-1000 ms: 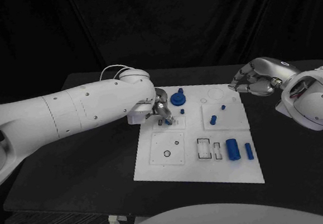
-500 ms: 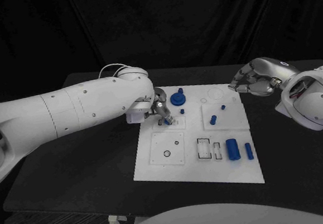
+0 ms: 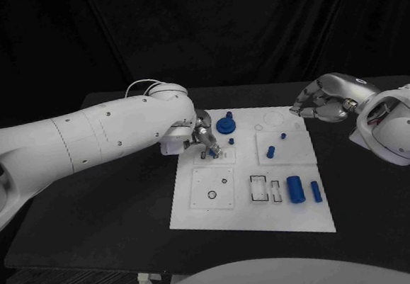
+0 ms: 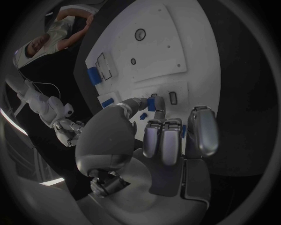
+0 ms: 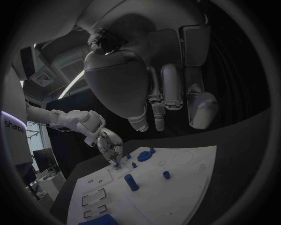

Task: Assemble the parts on the task board

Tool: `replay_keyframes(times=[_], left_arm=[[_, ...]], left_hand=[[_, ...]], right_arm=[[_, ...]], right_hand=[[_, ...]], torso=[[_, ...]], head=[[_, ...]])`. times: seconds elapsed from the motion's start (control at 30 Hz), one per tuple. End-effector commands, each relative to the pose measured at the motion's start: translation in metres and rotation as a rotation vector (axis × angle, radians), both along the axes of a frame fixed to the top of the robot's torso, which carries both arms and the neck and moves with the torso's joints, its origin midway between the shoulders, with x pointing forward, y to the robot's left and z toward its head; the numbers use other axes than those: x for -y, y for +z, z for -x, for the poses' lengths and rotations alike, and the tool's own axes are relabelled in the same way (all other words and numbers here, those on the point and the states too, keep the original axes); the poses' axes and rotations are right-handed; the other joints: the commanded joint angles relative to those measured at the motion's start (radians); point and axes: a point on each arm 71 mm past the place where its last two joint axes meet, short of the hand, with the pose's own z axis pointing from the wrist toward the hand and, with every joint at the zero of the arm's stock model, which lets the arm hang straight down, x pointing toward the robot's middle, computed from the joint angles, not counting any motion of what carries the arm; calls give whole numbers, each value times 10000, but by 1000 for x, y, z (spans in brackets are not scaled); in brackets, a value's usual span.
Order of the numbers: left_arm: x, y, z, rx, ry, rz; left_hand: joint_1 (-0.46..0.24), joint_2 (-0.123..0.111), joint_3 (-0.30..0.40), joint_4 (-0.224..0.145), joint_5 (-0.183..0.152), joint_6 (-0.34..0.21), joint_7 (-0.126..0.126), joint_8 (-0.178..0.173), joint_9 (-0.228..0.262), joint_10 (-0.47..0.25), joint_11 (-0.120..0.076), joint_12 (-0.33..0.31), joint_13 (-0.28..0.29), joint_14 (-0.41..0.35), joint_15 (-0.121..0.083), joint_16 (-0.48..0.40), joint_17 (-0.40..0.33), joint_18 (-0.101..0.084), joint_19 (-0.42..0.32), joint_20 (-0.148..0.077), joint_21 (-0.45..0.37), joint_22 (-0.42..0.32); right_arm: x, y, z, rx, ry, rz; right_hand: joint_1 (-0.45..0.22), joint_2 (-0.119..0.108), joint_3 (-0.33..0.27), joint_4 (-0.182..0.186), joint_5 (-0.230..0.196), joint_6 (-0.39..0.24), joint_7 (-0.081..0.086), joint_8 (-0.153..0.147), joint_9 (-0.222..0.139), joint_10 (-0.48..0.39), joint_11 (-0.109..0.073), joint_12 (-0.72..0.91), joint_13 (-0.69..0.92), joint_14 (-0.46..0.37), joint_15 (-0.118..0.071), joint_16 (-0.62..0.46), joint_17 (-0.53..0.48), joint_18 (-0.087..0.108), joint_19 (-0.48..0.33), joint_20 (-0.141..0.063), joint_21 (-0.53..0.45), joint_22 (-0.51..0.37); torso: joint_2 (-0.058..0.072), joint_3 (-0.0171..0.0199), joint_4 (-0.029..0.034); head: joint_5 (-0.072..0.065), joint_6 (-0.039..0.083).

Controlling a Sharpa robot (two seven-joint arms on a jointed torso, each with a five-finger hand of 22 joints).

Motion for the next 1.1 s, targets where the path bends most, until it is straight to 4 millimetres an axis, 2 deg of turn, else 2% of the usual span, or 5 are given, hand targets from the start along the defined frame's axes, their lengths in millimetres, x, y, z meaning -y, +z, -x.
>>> replay_keyframes(times=[0.03, 0.5, 1.1], left_arm=[[5, 2, -1, 56, -110, 357], [8, 1, -1, 8, -138, 284], [7, -1, -1, -218, -126, -94]], left_hand=[[226, 589, 1513, -562, 737, 545, -494, 324, 192, 759, -51, -96, 2119, 1033, -62, 67, 2584, 39, 57, 0, 59, 1914], [224, 601, 1515, -569, 716, 540, -493, 308, 185, 761, -53, -94, 2121, 1033, -64, 67, 2583, 42, 53, -1, 46, 1910], [228, 617, 1521, -584, 703, 528, -493, 287, 176, 758, -53, -101, 2116, 1039, -66, 76, 2598, 39, 59, -3, 58, 1913]], right_arm=[[1, -2, 0, -121, -162, 73], [2, -4, 1, -154, -176, 73], [3, -5, 1, -162, -205, 76]], right_hand=[[230, 92, 195, -24, 249, 22, -80, 120, 144, 1026, -83, 89, 2616, 689, -83, -139, 1289, 124, -20, -73, -177, 1367], [248, 94, 207, -32, 250, 20, -79, 119, 145, 1026, -83, 89, 2616, 689, -83, -138, 1291, 127, -26, -73, -196, 1363], [248, 94, 207, -32, 250, 20, -79, 119, 145, 1026, -83, 89, 2616, 689, -83, -138, 1291, 127, -26, -73, -196, 1363]], torso=[[7, 0, -5], [3, -12, 4], [2, -7, -1]], head=[[11, -2], [-8, -2], [-15, -2]])
